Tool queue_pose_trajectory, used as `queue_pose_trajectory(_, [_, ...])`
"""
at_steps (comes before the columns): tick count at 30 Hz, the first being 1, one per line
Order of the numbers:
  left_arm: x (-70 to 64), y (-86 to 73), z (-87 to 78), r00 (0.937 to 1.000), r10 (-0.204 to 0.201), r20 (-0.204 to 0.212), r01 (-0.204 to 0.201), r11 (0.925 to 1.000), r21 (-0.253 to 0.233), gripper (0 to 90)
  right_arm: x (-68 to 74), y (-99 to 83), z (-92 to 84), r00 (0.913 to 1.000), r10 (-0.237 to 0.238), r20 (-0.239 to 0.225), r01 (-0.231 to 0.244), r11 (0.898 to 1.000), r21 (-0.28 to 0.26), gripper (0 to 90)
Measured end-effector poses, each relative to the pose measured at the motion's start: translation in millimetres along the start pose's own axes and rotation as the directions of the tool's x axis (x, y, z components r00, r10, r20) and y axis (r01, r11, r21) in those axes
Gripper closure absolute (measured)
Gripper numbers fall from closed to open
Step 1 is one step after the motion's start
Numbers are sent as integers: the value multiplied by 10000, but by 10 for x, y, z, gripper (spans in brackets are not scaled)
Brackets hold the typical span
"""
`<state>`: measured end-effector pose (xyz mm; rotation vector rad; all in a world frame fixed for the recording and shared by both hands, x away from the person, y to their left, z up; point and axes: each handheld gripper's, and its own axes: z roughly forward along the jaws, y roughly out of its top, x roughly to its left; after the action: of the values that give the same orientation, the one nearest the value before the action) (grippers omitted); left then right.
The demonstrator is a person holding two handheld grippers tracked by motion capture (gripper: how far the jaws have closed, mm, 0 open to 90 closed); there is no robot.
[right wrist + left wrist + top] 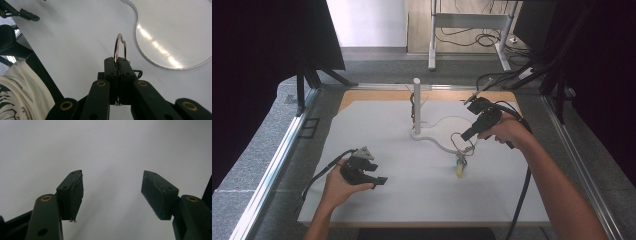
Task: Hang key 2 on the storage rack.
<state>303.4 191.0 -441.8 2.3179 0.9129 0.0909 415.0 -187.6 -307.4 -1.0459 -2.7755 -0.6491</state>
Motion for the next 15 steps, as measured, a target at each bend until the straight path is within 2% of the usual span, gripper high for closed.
queue_pose_trajectory(15, [13, -2, -30, 10000, 41, 27, -41, 10000, -28, 347, 18, 243, -154, 9999, -116, 37, 117, 9998, -181, 878])
